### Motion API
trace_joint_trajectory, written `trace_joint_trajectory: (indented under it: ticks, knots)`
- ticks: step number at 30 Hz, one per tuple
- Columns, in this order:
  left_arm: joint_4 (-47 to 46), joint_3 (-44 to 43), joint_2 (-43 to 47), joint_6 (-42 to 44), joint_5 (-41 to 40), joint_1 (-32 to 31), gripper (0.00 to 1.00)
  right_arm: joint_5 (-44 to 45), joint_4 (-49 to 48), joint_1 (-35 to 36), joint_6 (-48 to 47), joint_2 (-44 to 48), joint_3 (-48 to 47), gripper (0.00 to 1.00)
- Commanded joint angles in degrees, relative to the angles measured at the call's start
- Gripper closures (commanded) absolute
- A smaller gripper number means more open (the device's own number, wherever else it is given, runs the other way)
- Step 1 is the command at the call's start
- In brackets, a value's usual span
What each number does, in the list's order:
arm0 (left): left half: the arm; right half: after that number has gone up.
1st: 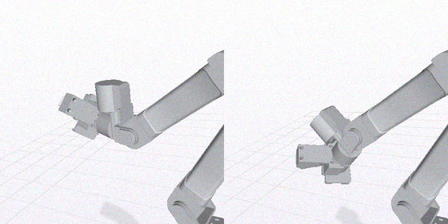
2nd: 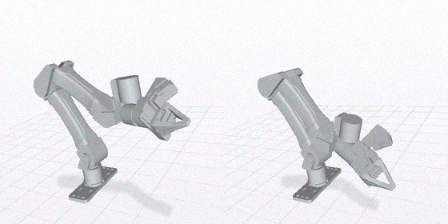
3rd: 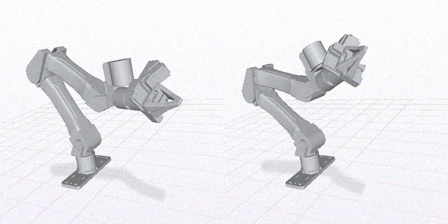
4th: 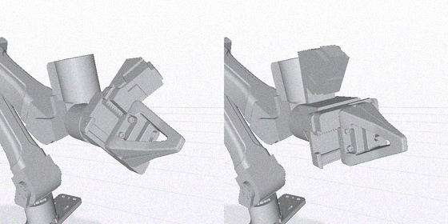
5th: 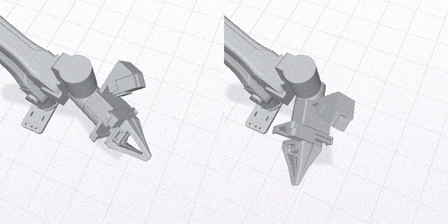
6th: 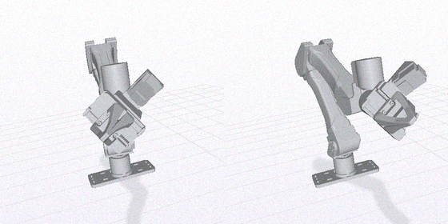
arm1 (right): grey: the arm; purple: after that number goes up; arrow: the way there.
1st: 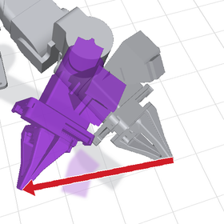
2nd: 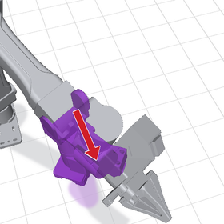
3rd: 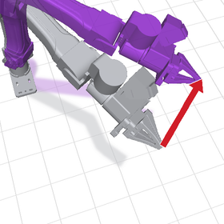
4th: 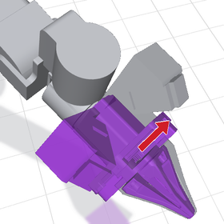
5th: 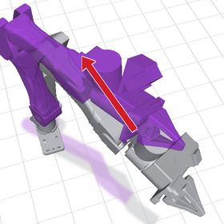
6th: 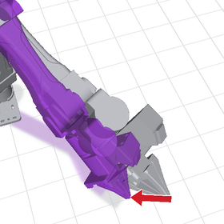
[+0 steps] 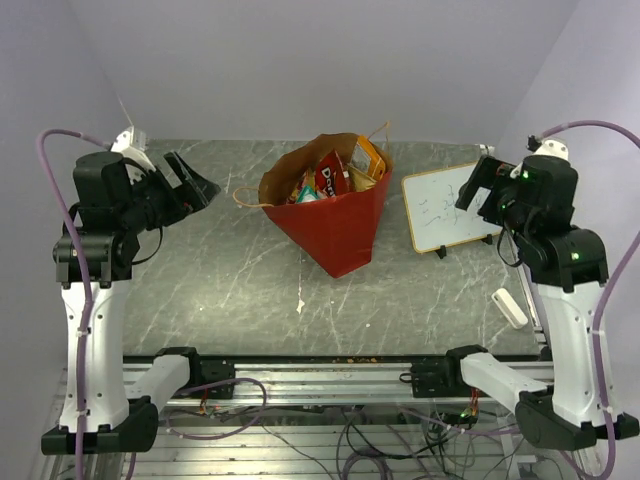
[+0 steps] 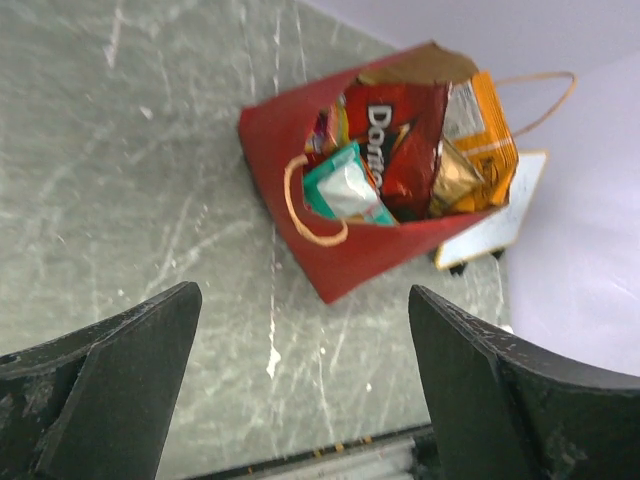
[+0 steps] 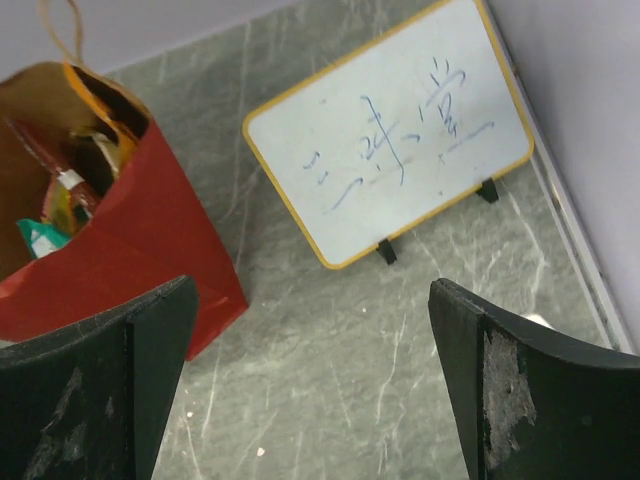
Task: Take the snacks out of the paper bag
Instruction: Adjust the paper bag at the center of the board.
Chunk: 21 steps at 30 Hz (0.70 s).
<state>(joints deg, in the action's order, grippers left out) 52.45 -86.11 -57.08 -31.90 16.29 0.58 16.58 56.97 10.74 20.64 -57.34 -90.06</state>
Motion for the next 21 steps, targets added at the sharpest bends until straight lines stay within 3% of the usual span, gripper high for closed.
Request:
trace_joint_trajectory:
  ticks: [1, 8, 14, 18, 21]
  knots:
    - [2.6, 1.8, 0.8, -1.9, 8.8, -0.4, 0.05, 3.7, 4.6, 0.4, 5.8, -1.9, -1.3, 0.00]
    - [5.7, 0.0, 0.1, -0.6, 9.3, -3.0, 0.05, 4.6, 6.3, 0.5, 11.5, -3.0, -0.7, 0.00]
    - [5.0, 1.3, 0.9, -2.5, 9.6, -3.3, 0.03, 2.4, 1.6, 0.5, 8.6, -3.9, 0.8, 0.00]
    - [0.2, 4.9, 1.3, -8.0, 13.0, -3.3, 0.03, -5.9, -6.5, 0.6, 7.3, -1.2, 3.5, 0.00]
    - [-0.6, 7.1, 1.0, -10.4, 15.1, -3.3, 0.09, -16.6, -14.5, 0.5, 6.5, 1.5, 7.4, 0.00]
